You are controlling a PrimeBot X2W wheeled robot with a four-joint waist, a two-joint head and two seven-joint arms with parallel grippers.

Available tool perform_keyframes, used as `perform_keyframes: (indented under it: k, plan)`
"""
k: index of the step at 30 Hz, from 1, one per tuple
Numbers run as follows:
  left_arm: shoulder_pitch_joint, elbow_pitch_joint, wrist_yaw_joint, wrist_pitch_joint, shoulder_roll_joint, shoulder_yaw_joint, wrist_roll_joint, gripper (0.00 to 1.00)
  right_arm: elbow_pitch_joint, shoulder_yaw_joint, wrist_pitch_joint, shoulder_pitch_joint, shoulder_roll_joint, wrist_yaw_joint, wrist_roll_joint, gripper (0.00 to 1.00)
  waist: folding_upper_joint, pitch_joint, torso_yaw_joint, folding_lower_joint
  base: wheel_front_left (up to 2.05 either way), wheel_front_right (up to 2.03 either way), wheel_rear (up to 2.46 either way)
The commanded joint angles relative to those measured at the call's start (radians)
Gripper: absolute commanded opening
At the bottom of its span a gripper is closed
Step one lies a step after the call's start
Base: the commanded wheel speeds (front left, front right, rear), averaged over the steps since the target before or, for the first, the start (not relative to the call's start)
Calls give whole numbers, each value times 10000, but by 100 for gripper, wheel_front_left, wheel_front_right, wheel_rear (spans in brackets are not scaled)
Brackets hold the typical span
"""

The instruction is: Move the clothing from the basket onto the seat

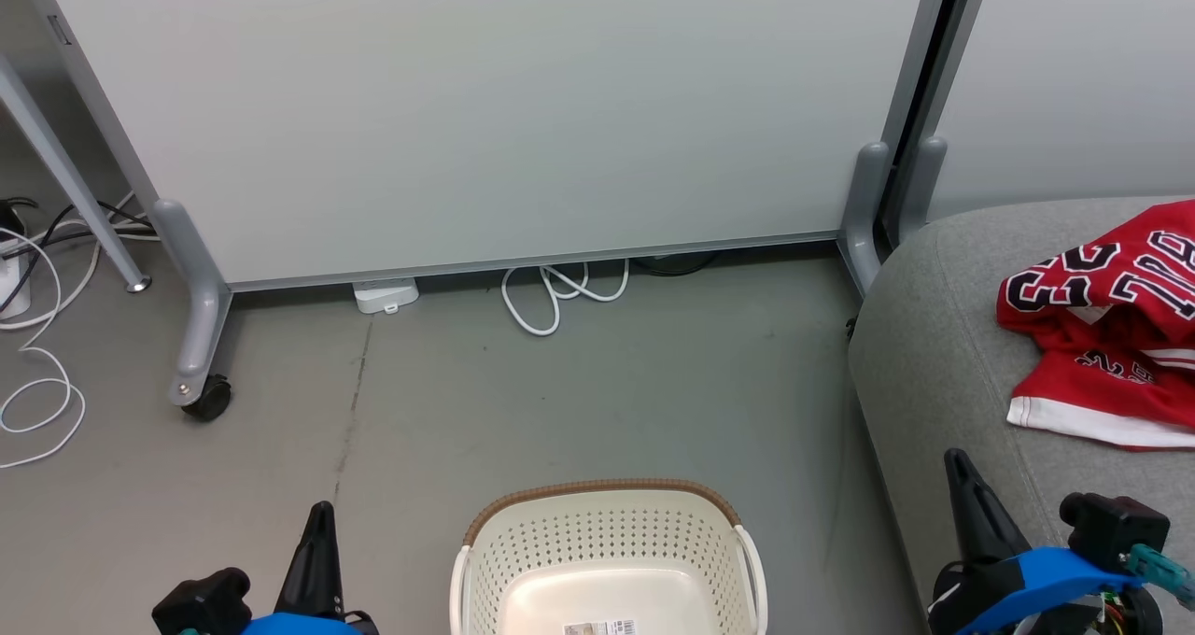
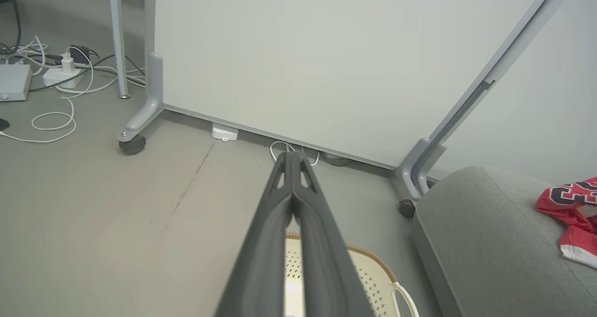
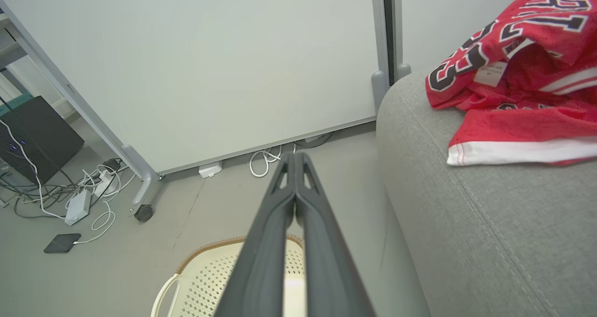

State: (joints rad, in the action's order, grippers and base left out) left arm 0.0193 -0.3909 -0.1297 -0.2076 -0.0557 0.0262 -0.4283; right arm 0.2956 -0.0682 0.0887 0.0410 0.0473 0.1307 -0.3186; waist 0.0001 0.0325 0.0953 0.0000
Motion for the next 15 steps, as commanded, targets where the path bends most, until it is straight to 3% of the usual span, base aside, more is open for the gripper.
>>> perform_keyframes:
  k: [1, 15]
  plan:
    - [-331, 231, -2, 109, -22, -107, -477, 0, -211, -32, -73, 217, 28, 0, -549, 0, -1, -6, -16, 0, 0, 0, 0]
    - [-532, 485, -4, 700, -8, -357, -2666, 0, -309, -94, -428, 308, 31, 0, -2939, 0, -1, -49, -132, 0, 0, 0, 0]
